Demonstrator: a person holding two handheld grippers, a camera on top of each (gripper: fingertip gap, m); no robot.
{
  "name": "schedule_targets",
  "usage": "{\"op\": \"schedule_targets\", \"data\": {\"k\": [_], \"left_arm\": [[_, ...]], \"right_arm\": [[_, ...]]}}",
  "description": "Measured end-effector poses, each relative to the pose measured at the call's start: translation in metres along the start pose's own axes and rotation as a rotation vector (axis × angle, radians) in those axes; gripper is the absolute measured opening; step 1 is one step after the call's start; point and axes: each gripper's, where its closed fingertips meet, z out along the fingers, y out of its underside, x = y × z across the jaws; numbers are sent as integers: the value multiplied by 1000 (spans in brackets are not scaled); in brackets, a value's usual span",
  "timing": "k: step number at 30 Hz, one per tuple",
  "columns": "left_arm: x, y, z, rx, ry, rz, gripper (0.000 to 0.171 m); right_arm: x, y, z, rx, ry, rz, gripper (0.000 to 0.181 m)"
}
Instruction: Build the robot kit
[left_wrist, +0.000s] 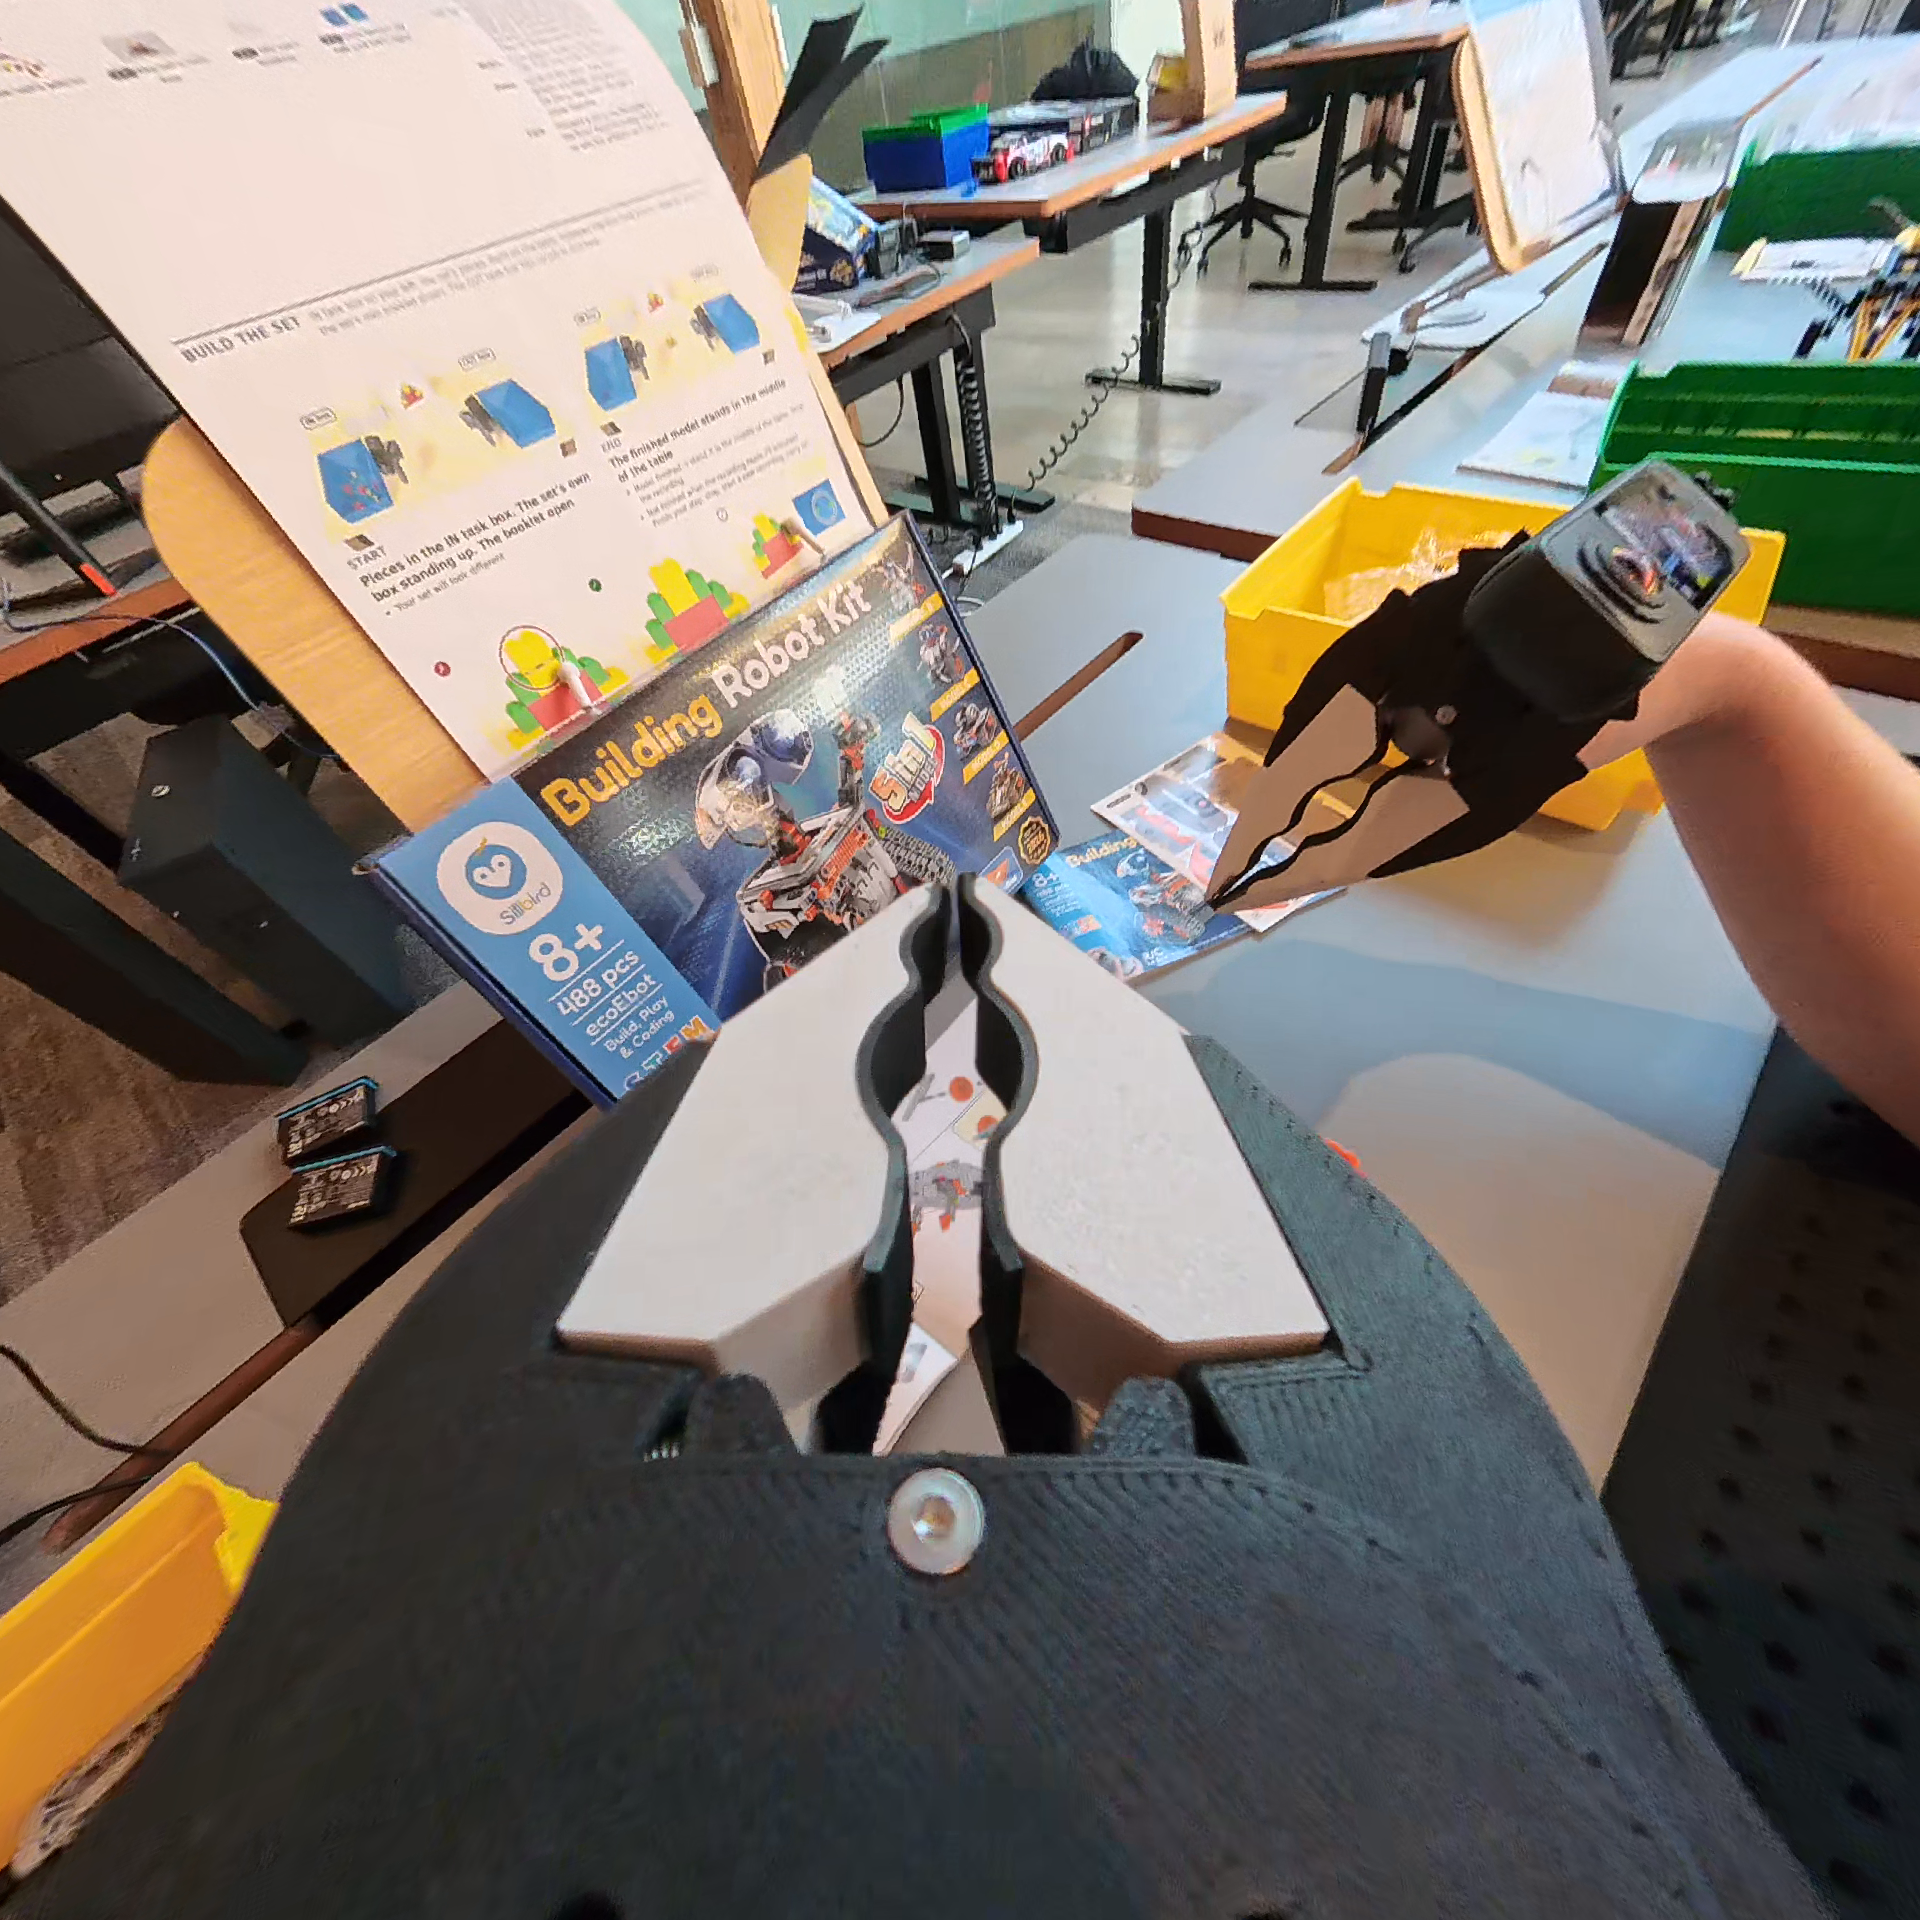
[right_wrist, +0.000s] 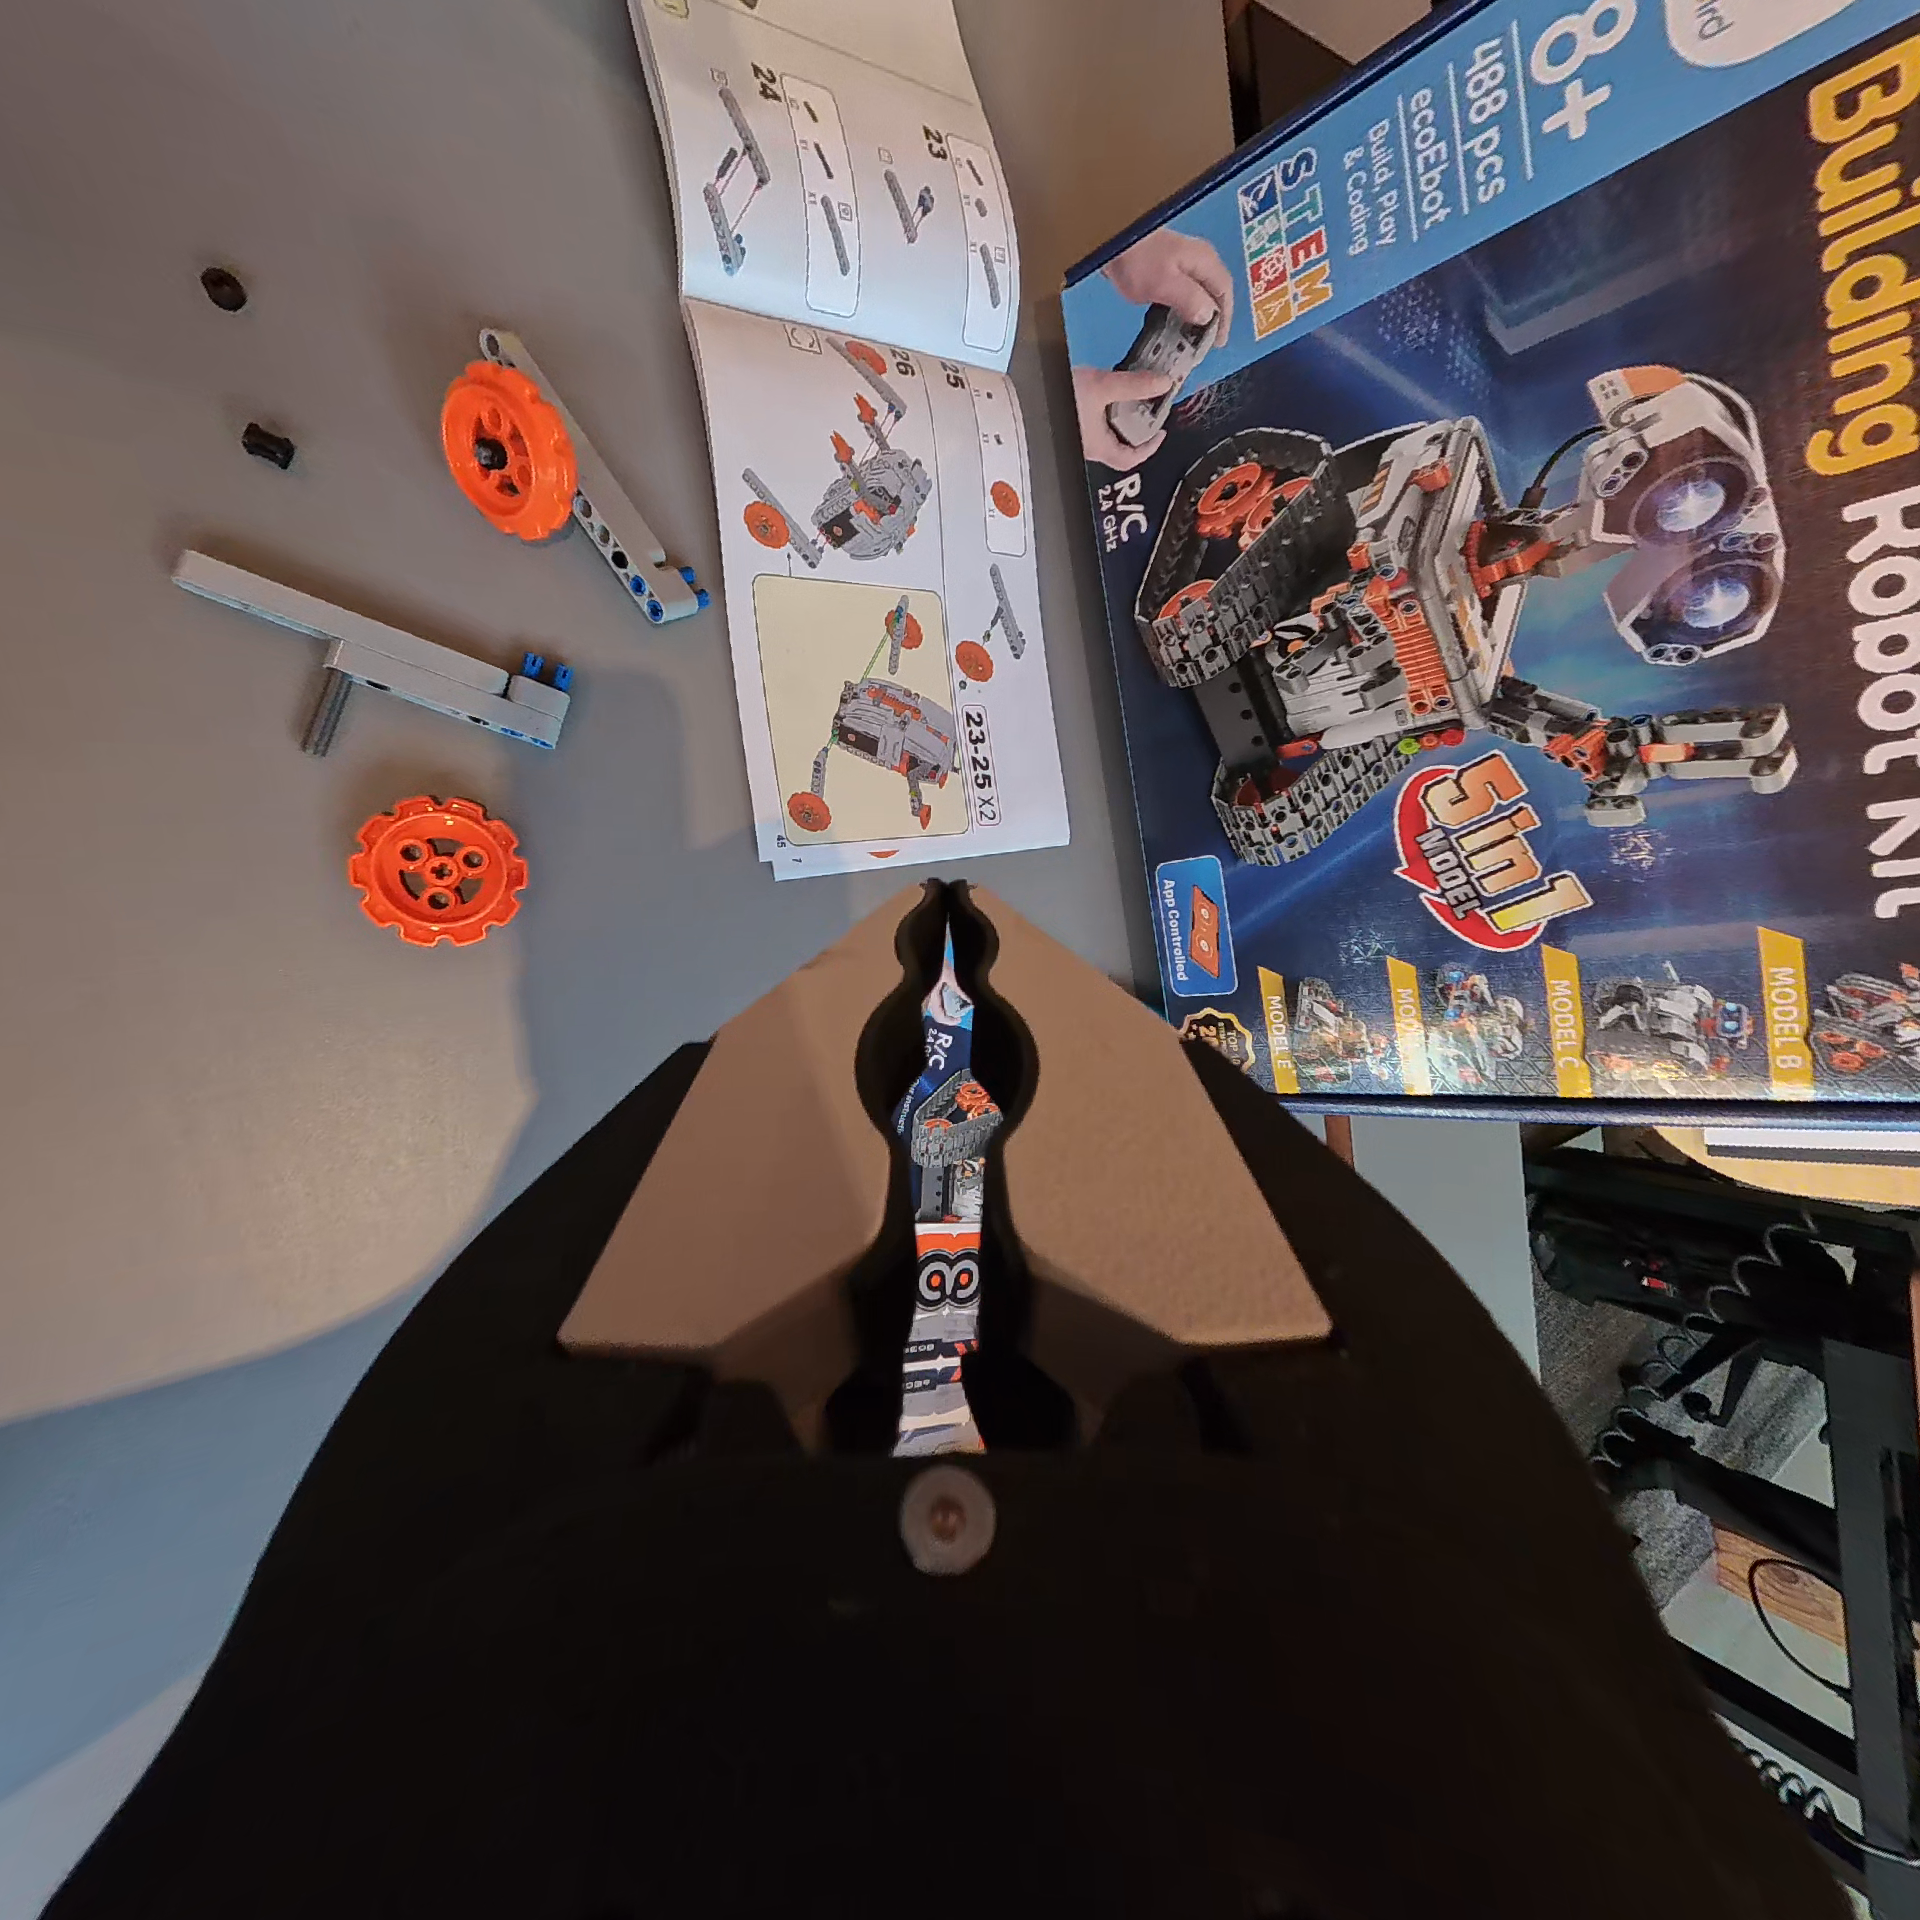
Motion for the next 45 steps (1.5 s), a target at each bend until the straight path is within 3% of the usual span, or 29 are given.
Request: {"op": "schedule_targets", "data": {"k": [10, 16, 22, 27, 31, 35, 39, 42, 45], "left_arm": [[11, -27, -3, 162, 100, -77, 16], [14, -20, 16, 82, 15, -1, 47], [45, -38, 17, 151, 129, -45, 44], [53, -44, 5, 176, 110, 0, 43], [58, -51, 3, 205, 118, -7, 42], [60, -51, 5, 187, 71, 32, 44], [55, -50, -2, 167, -13, 73, 48], [54, -53, -11, 191, -24, 69, 47], [52, -50, -20, 193, 1, 47, 51]], "right_arm": [[-2, 8, 2, -30, -21, 25, 0], [-2, 12, -1, -35, -20, 42, 1], [-1, 8, -7, -24, -1, 38, 4], [5, 2, -14, 39, 10, 71, 7], [12, 17, -8, 37, -3, 133, 10], [9, 27, 4, 34, -37, 168, 17], [13, 19, 10, 96, -45, 190, 31], [24, 6, 13, 150, 2, 190, 49], [36, -1, 13, 180, 70, 190, 51]]}}
